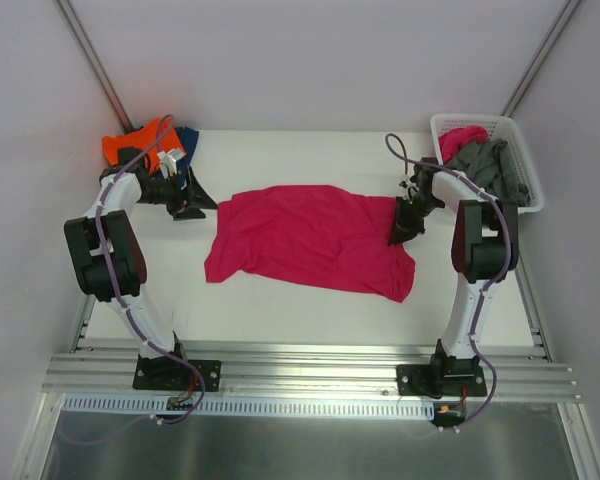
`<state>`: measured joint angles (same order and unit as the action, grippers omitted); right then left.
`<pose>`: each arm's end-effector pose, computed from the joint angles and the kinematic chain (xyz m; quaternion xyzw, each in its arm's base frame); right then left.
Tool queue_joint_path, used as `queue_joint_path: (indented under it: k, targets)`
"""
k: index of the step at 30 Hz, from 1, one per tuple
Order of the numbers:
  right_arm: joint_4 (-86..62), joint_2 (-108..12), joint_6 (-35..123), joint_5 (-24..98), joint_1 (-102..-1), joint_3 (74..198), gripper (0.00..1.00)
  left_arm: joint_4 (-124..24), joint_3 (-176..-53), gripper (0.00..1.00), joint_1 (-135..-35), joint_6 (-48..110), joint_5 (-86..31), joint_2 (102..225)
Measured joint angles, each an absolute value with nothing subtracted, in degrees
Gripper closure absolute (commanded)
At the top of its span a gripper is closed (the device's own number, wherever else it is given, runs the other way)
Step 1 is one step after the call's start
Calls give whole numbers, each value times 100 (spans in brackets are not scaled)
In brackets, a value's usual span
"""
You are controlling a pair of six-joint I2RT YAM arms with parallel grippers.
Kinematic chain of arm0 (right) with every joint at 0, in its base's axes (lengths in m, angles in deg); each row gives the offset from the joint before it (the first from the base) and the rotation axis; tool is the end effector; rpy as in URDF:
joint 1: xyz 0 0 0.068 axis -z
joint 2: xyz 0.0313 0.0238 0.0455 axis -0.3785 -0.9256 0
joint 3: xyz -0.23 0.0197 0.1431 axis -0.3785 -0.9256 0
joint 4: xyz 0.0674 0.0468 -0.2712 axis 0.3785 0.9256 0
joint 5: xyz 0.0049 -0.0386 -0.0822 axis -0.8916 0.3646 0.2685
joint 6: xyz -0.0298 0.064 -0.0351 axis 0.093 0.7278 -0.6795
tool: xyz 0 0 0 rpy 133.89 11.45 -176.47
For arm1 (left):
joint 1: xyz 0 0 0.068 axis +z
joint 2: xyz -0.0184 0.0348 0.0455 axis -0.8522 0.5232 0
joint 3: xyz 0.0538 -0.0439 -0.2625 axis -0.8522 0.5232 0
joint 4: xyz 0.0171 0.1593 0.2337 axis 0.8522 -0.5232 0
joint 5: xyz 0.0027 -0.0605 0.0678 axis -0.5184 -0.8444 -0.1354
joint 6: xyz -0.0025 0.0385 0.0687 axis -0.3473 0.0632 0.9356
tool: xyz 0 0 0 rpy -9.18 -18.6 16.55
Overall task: Fold and stack the t-shirts
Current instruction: Flatten the tshirt out
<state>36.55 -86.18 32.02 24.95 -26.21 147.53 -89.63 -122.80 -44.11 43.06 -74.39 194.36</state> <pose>0.4269 0.0530 0.1163 -0.0920 0.9771 0.1739 0.0810 0.4129 0.0482 0.2015 0.0054 0.8691 -0.4195 0.2620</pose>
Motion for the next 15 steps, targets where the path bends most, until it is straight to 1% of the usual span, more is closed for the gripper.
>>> queue_joint_path:
  k: [2,4,5,8,11,14,15]
  targets:
    - [3655,-8550,3200,2495,-2621,14733,88,-8963,-12285,31,-4411,4306,-7443,19436]
    - [3657,-8480,3204,2497,-2621,14727,83,-8963,-12285,31,-4411,4304,-7443,19436]
    - [3660,-8454,3202,2502,-2621,14727,83,-8963,-12285,31,-4411,4304,-7445,19436]
    - [3653,-8371,3200,2526,-2621,14685,86,-8963,-12285,32,-4411,4306,-7447,19436]
    - [3660,-8281,3195,2539,-2621,14576,85,-8963,-12285,32,-4411,4306,-7447,19436]
    - [3679,-8226,3174,2546,-2625,14491,93,-8963,-12278,32,-4411,4306,-7450,19436]
    - [3684,-8213,3171,2546,-2625,14471,98,-8963,-12272,32,-4411,4306,-7456,19436]
